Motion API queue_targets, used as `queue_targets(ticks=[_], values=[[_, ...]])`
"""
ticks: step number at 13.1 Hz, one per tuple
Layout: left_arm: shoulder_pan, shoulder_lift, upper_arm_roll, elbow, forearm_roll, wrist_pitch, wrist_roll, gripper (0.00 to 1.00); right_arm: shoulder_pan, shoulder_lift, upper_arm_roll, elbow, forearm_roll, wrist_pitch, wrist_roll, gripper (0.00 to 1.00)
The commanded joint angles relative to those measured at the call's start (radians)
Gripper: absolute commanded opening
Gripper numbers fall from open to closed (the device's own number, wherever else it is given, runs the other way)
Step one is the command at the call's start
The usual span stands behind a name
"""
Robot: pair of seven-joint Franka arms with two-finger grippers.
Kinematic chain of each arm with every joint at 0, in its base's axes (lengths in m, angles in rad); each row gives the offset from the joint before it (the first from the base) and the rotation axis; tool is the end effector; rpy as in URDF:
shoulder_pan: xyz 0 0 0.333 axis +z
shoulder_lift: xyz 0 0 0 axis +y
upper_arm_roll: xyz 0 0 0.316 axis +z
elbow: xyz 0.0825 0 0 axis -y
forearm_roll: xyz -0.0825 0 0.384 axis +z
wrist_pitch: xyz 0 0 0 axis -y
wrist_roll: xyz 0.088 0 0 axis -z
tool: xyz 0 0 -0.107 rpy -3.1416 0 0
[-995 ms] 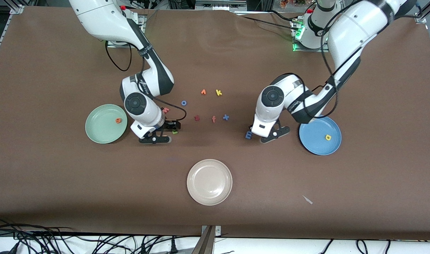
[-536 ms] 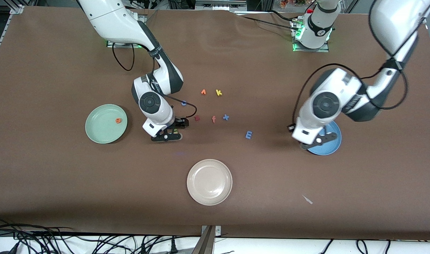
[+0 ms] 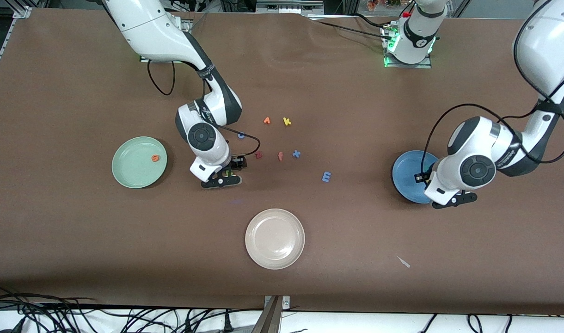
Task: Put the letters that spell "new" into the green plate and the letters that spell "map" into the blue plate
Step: 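Release the cyan letter on the blue plate while the right gripper grasps green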
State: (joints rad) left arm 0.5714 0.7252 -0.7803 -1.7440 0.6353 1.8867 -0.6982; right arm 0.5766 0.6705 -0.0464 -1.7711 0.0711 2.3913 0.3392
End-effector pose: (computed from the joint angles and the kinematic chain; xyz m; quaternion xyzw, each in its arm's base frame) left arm 0.6231 -0.0470 0.2277 -0.9810 -0.1107 0.1286 0.0937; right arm 0.5629 0.3331 0.1779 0.9970 0.0735 -0.0261 0.0021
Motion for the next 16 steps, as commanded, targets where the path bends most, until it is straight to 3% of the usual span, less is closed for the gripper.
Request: queue_targets(ticks=[1, 2, 4, 7, 11, 14, 16], values=[[-0.007, 0.048, 0.006, 0.008, 0.055, 0.015, 0.017, 0.11, 0.005, 0.020, -0.003, 0.032, -0.010, 0.000, -0.006, 0.78], [-0.007, 0.049, 0.006, 0.008, 0.055, 0.015, 0.017, 0.32, 0.005, 0.020, -0.003, 0.032, -0.008, 0.000, -0.008, 0.77], [-0.007, 0.042, 0.006, 0.009, 0.055, 0.012, 0.017, 1.00, 0.005, 0.021, -0.003, 0.032, -0.007, -0.001, -0.005, 0.69], [-0.010, -0.007, -0.037, 0.015, 0.034, -0.011, -0.001, 1.00, 0.005, 0.020, -0.003, 0.032, -0.007, -0.001, -0.006, 0.59], [-0.050, -0.036, -0.192, 0.017, -0.034, -0.049, -0.197, 0.99, 0.005, 0.021, -0.003, 0.030, -0.005, -0.001, -0.003, 0.47], [-0.210, -0.017, -0.178, 0.043, -0.017, -0.008, -0.352, 0.99, 0.005, 0.021, -0.003, 0.030, -0.004, -0.001, 0.003, 0.36], [-0.313, -0.009, -0.125, 0.061, -0.017, 0.081, -0.383, 0.99, 0.005, 0.021, -0.003, 0.028, -0.004, -0.001, 0.004, 0.32]])
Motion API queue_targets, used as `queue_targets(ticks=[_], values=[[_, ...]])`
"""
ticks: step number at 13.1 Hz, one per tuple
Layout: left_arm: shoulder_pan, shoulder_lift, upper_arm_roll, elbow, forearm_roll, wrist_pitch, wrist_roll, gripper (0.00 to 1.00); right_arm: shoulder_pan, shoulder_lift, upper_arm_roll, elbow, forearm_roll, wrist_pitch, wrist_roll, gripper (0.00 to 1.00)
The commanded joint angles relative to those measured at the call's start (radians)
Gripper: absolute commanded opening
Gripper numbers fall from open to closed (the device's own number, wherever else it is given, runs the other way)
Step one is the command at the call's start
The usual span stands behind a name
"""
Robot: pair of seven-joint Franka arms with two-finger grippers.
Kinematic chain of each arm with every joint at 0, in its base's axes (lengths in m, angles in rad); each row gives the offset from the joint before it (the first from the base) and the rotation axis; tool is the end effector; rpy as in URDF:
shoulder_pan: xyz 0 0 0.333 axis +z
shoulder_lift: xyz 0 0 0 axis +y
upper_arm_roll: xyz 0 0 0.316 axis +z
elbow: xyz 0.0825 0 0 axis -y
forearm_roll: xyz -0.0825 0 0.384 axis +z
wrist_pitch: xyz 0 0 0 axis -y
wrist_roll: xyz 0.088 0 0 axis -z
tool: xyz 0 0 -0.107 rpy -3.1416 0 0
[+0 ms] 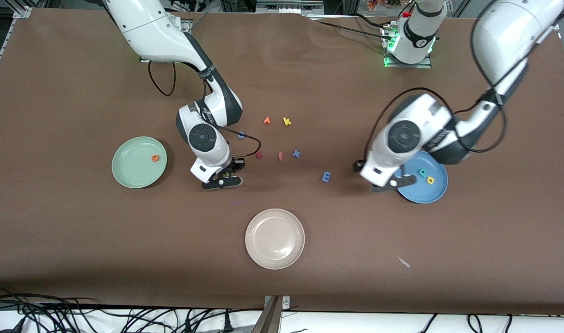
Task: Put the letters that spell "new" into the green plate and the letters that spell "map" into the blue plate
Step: 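Release the cyan letter on the blue plate while the right gripper grasps green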
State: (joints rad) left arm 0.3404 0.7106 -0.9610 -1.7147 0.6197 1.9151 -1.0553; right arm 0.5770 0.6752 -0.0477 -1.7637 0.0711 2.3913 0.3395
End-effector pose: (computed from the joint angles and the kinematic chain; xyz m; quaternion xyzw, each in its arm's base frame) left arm 0.5799 -0.2773 0.2962 -0.9902 -0.1154 0.0581 0.0533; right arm 0.5648 0.3337 0.1777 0.9970 0.0731 -0.0246 0.0019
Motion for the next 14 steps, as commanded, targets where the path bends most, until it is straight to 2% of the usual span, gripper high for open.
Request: queue_targets(ticks=[1, 3, 5, 9, 11, 14], values=[[-0.159, 0.006, 0.114, 0.035, -0.006, 0.099, -0.026, 0.99, 0.004, 0.017, -0.001, 0.023, -0.004, -0.001, 0.004, 0.29], [-0.320, 0.032, 0.259, 0.088, -0.009, 0.157, -0.022, 0.99, 0.004, 0.015, -0.001, 0.023, -0.002, -0.001, 0.006, 0.24], [-0.401, 0.091, 0.323, 0.148, -0.015, 0.179, -0.011, 0.99, -0.003, 0.011, -0.003, 0.027, 0.003, -0.004, -0.007, 0.21], [-0.426, 0.196, 0.326, 0.179, -0.008, 0.231, -0.005, 0.99, -0.011, 0.003, -0.006, 0.038, 0.004, -0.018, -0.010, 0.17], [-0.428, 0.214, 0.335, 0.184, -0.009, 0.246, 0.018, 0.96, -0.029, -0.023, -0.018, 0.033, 0.003, -0.050, -0.039, 0.17], [-0.428, 0.217, 0.337, 0.184, -0.009, 0.246, 0.021, 0.87, -0.031, -0.084, -0.084, 0.012, 0.003, -0.131, -0.117, 0.17]])
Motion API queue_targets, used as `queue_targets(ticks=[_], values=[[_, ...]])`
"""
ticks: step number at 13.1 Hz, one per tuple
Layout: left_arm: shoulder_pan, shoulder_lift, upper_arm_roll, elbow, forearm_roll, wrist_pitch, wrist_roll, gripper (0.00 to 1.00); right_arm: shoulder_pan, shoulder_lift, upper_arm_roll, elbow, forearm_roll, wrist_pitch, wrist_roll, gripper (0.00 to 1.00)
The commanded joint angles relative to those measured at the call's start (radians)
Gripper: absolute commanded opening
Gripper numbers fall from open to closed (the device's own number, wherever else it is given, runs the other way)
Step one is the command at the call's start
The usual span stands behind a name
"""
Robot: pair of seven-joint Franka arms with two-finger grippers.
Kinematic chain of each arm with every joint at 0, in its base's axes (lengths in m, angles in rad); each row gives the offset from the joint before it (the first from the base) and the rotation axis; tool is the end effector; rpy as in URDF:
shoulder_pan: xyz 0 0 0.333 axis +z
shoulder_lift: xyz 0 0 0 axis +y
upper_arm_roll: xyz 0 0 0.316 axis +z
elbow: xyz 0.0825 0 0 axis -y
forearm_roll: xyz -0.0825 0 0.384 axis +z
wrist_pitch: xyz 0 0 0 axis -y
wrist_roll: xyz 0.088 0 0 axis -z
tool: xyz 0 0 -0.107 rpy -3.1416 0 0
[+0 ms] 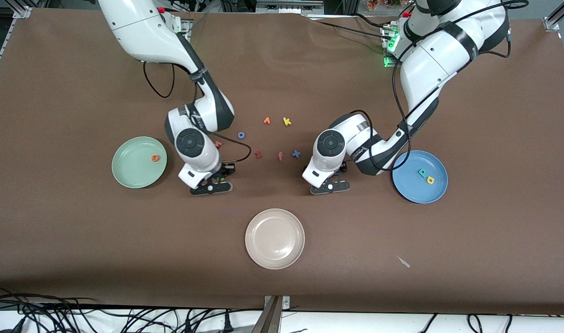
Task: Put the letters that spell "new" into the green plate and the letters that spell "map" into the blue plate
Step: 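Place the green letter on the green plate while the left gripper grasps blue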
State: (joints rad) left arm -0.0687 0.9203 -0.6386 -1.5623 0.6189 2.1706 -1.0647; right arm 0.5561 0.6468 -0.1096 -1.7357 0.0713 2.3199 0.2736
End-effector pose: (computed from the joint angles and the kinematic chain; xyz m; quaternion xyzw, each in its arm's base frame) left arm 0.5703 -0.3791 0.1645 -0.9964 -0.0704 0.0371 0.0278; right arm 0.5939 0.2925 0.2035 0.9970 0.0713 -0.0243 0.0176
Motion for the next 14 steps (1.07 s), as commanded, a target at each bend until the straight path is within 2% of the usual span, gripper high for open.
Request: queue_targets(ticks=[1, 3, 7, 11, 12, 13, 14], values=[[-0.019, 0.008, 0.014, 0.031, -0.008, -0.011, 0.031, 0.83, -0.010, -0.082, -0.037, -0.036, 0.002, -0.079, -0.062, 0.17], [-0.019, 0.012, 0.019, 0.031, -0.008, -0.011, 0.032, 0.79, -0.010, -0.152, -0.082, -0.128, 0.002, -0.057, -0.121, 0.17], [-0.022, 0.012, 0.022, 0.042, -0.010, -0.012, 0.028, 0.52, -0.010, -0.280, -0.192, -0.348, 0.004, 0.067, -0.304, 0.17], [-0.022, 0.011, 0.022, 0.044, -0.011, -0.017, 0.026, 0.28, -0.012, -0.305, -0.301, -0.461, 0.004, 0.149, -0.433, 0.18], [-0.020, 0.009, 0.022, 0.045, -0.014, -0.020, 0.026, 0.19, -0.013, -0.299, -0.320, -0.473, 0.005, 0.165, -0.439, 0.19], [-0.020, 0.005, 0.022, 0.045, -0.018, -0.021, 0.026, 0.14, -0.025, -0.294, -0.327, -0.473, 0.008, 0.165, -0.435, 0.25], [-0.017, -0.003, 0.020, 0.047, -0.019, -0.028, 0.026, 0.11, -0.042, -0.291, -0.328, -0.470, 0.018, 0.162, -0.432, 0.47]])
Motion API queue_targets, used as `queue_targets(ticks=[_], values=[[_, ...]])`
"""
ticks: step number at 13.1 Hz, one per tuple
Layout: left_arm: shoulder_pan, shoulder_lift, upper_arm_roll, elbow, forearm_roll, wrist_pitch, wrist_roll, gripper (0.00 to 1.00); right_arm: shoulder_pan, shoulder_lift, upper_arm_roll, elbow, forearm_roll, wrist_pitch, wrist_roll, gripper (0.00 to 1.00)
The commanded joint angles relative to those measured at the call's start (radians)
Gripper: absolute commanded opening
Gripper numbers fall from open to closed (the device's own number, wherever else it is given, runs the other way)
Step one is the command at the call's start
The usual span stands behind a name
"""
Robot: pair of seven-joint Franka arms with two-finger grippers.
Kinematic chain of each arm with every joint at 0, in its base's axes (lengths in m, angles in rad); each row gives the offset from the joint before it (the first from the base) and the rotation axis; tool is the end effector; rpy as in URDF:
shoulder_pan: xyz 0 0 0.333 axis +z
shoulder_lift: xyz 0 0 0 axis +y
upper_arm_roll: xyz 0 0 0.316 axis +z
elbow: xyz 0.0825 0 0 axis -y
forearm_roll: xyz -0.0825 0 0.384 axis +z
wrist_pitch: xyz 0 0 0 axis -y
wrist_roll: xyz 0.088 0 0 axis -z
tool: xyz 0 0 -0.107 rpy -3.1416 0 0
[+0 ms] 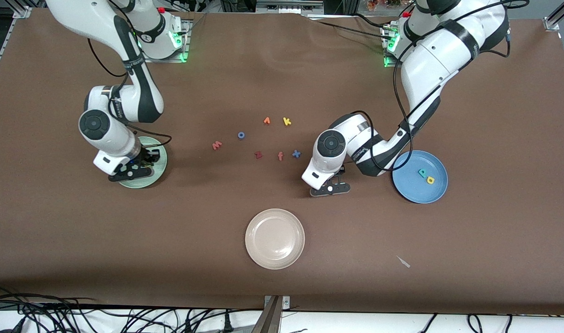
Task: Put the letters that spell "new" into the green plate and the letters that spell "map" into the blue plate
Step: 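Place the green letter on the green plate while the left gripper grasps blue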
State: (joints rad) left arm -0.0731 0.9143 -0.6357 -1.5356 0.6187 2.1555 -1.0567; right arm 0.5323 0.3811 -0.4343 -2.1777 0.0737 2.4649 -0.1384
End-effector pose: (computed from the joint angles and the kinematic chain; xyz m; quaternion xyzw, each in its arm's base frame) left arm 0.5794 -0.3787 0.1755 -0.9966 -0.0715 0.0285 0.0281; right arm 0.5535 0.0526 0.2250 0.9930 0.0999 -0.0286 0.0561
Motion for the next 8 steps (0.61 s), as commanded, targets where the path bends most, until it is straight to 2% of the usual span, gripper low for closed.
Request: queue_targets(ticks=[1, 2, 4, 6, 7, 8], values=[[-0.005, -0.009, 0.013, 0.020, -0.020, -0.047, 0.018, 0.11, -0.021, -0.024, -0.003, -0.024, 0.017, 0.014, -0.015, 0.92], [0.002, -0.027, 0.004, 0.020, -0.020, -0.107, 0.021, 0.09, -0.021, -0.022, -0.003, -0.013, 0.017, 0.006, -0.029, 1.00], [0.039, -0.086, -0.027, 0.020, -0.058, -0.247, 0.078, 0.09, -0.020, -0.022, 0.003, 0.039, 0.017, -0.055, -0.030, 1.00], [0.146, -0.152, -0.083, 0.018, -0.126, -0.292, 0.138, 0.09, -0.017, -0.024, 0.012, 0.096, 0.017, -0.172, -0.020, 1.00], [0.192, -0.172, -0.097, 0.018, -0.129, -0.334, 0.161, 0.09, -0.014, -0.027, 0.029, 0.107, 0.046, -0.234, 0.037, 1.00], [0.220, -0.187, -0.097, 0.018, -0.129, -0.386, 0.209, 0.09, -0.014, -0.030, 0.035, 0.110, 0.101, -0.238, 0.142, 1.00]])
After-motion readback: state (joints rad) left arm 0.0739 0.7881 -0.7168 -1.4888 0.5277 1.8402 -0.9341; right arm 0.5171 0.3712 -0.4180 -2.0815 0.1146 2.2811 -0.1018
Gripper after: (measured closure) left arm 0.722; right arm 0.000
